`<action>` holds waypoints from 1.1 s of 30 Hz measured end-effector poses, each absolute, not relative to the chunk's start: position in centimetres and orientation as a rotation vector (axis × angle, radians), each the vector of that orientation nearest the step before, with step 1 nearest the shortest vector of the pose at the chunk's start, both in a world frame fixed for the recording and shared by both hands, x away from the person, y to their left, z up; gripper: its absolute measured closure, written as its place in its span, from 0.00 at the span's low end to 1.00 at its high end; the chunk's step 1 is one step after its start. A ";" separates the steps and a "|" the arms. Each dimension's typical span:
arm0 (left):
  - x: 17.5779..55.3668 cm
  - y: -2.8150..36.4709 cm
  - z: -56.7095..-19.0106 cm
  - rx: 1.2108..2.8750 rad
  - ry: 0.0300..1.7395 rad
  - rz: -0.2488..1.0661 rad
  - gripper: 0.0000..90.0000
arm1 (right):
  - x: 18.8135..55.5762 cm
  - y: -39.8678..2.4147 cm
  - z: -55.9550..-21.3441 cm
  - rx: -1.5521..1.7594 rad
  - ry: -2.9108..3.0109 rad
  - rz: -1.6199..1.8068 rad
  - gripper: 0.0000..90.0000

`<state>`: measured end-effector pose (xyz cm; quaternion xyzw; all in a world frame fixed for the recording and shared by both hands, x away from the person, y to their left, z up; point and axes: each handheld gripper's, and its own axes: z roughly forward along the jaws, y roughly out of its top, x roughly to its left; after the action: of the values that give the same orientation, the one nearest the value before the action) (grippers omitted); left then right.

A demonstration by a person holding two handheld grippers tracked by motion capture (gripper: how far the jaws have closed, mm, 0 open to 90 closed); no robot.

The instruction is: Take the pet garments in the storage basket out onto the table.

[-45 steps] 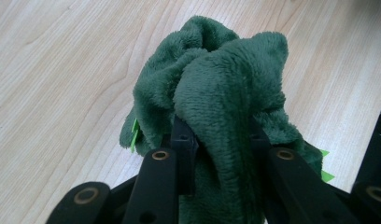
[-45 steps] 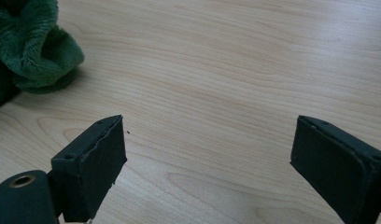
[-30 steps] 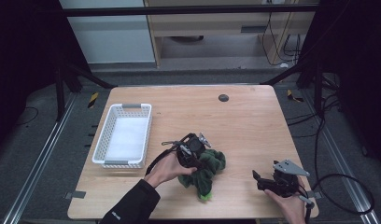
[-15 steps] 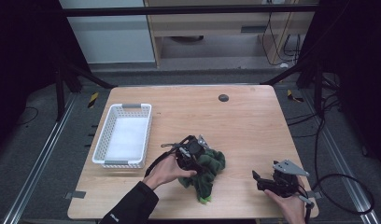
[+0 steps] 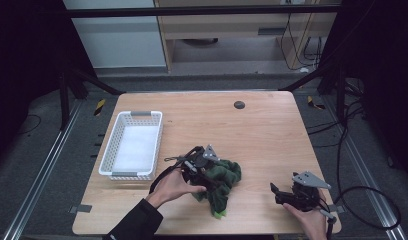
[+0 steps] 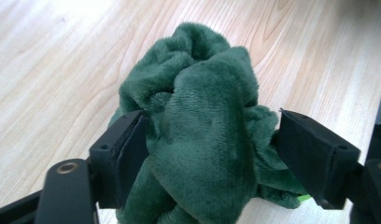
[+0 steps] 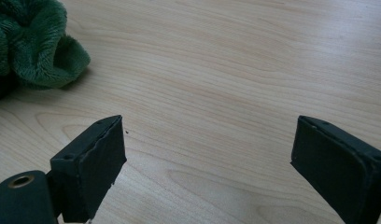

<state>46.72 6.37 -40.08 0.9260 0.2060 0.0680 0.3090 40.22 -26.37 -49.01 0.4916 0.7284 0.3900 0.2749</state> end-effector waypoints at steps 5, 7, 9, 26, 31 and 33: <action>45.9 7.5 -39.5 2.390 0.555 0.215 0.25 | 40.2 -26.4 -49.0 1.321 1.957 1.047 0.11; 45.7 8.0 -39.4 2.368 0.565 0.220 0.25 | 40.2 -26.4 -49.0 1.322 1.957 1.047 0.11; 45.4 8.6 -39.4 2.341 0.575 0.228 0.25 | 40.2 -26.4 -49.0 1.320 1.957 1.045 0.11; 43.6 14.3 -41.7 2.110 0.784 0.289 0.35 | 40.2 -26.4 -49.2 1.326 1.957 1.040 0.11; 43.1 15.4 -42.4 2.059 0.852 0.351 0.36 | 40.2 -26.4 -49.2 1.324 1.958 1.040 0.11; 42.8 16.0 -42.8 2.039 0.878 0.372 0.36 | 40.1 -26.3 -49.2 1.328 1.960 1.041 0.11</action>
<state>42.79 15.96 -42.80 0.8176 0.3520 0.1490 0.4306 40.13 -26.33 -49.22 0.4938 0.7289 0.3870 0.2742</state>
